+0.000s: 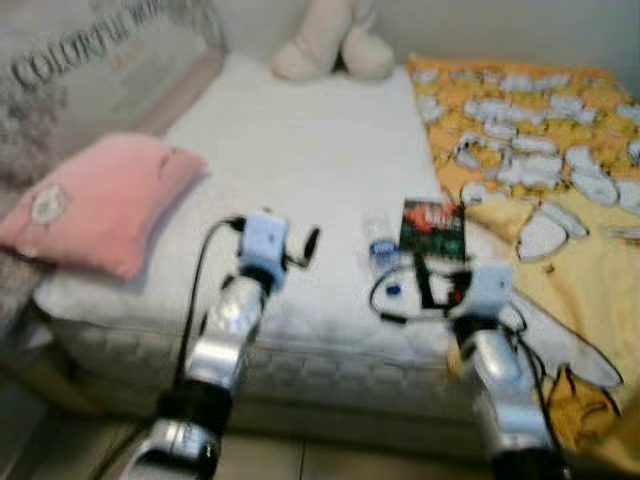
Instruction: Clean up the room
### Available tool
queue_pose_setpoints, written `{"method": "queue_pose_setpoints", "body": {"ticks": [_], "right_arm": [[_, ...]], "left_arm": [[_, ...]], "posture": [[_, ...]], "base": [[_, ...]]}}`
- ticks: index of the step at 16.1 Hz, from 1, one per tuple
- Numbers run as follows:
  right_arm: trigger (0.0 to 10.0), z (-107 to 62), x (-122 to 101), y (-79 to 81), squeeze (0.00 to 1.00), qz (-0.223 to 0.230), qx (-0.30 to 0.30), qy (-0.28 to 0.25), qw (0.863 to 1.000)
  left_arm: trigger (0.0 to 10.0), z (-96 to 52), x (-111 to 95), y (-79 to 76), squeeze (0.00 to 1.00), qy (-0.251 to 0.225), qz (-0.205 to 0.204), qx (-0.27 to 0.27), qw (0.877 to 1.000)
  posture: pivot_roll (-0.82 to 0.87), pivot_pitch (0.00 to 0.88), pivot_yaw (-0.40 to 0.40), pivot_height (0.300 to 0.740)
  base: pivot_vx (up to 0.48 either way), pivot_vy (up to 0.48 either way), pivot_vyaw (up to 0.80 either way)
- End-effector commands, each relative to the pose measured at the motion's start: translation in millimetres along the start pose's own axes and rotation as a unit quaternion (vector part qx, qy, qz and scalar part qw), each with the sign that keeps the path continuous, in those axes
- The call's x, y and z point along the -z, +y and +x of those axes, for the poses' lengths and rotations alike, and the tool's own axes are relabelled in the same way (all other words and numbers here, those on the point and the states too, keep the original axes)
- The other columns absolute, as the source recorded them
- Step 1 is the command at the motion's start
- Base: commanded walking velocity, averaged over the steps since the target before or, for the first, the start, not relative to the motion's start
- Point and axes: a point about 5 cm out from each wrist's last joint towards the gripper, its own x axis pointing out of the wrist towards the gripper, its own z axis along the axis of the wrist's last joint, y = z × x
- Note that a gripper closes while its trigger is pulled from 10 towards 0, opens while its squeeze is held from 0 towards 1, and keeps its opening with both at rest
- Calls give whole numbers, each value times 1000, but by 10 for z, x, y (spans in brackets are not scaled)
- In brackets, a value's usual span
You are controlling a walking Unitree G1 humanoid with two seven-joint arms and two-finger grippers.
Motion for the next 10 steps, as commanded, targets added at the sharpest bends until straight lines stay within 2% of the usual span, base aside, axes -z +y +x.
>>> {"method": "queue_pose_setpoints", "body": {"ticks": [1,4,5,7,8,10], "right_arm": [[10000,29,-24,-16,0,1,9,-3,1000],[10000,91,-52,-16,0,2,12,-4,1000],[10000,155,-101,-28,0,5,8,-10,1000],[10000,175,-127,-57,0,14,12,-13,1000],[10000,179,-135,-81,0,20,16,-15,1000],[10000,182,-82,-165,0,40,36,-5,999]], "left_arm": [[10000,-14,-39,68,0,-3,11,-3,1000],[10000,-45,-26,160,0,0,-7,-21,1000],[10000,-61,47,223,0,23,-111,-65,991],[10000,-104,114,250,0,37,-171,-94,980],[10000,-140,131,213,0,36,-159,-88,983],[10000,-114,117,73,0,43,-119,-48,991]], "posture": [[-43,0,18,740],[-27,0,13,740],[-21,0,2,740],[-22,0,-4,740],[-22,0,-7,740],[-11,0,-14,740]], "base": [[480,0,0],[480,0,0],[461,0,0],[461,0,0],[458,0,0],[0,0,0]]}}
